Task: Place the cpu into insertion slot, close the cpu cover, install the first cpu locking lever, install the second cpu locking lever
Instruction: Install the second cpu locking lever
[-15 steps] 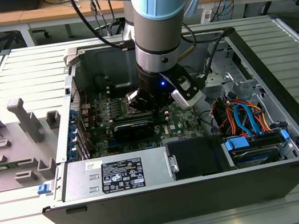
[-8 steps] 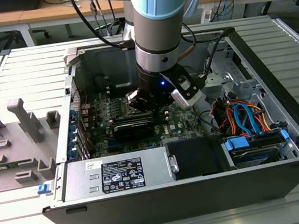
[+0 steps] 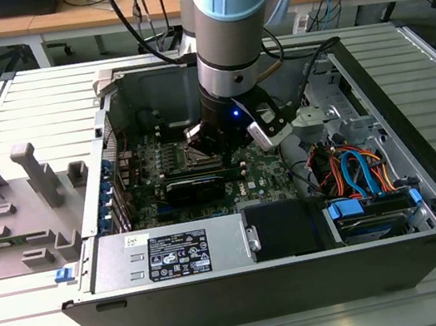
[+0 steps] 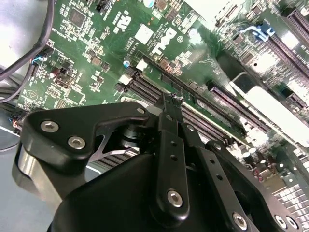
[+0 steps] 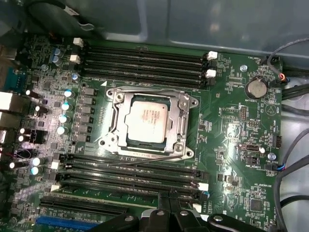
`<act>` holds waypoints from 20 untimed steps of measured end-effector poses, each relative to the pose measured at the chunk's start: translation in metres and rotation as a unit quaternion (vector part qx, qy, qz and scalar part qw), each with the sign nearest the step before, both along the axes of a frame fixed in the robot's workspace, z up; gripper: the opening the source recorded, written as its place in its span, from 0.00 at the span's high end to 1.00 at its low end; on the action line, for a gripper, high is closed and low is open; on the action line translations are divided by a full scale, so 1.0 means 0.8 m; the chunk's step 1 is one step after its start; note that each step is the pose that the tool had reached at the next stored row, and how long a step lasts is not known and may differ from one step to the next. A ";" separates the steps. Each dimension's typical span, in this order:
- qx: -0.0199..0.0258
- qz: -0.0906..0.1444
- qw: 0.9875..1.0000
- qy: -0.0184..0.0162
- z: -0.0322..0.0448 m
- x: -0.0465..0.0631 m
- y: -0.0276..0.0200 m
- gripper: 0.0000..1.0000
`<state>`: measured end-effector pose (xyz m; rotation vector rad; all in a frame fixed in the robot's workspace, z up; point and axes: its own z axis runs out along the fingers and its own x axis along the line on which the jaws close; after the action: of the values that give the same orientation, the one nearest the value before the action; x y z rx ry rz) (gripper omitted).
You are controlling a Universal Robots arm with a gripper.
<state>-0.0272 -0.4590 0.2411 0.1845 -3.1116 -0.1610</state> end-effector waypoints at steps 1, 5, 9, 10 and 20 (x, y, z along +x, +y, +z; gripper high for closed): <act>0.000 0.000 1.000 0.000 -0.0002 0.000 0.0026 0.89; 0.000 0.000 1.000 0.000 -0.0023 0.000 0.0113 0.89; 0.000 -0.005 1.000 0.000 -0.0162 0.000 0.0207 0.89; 0.000 -0.005 1.000 0.001 -0.0208 0.000 0.0249 0.89; 0.000 -0.005 1.000 0.001 -0.0353 -0.028 0.0285 0.89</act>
<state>-0.0498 -0.4362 0.2129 0.1681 -3.1119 -0.1609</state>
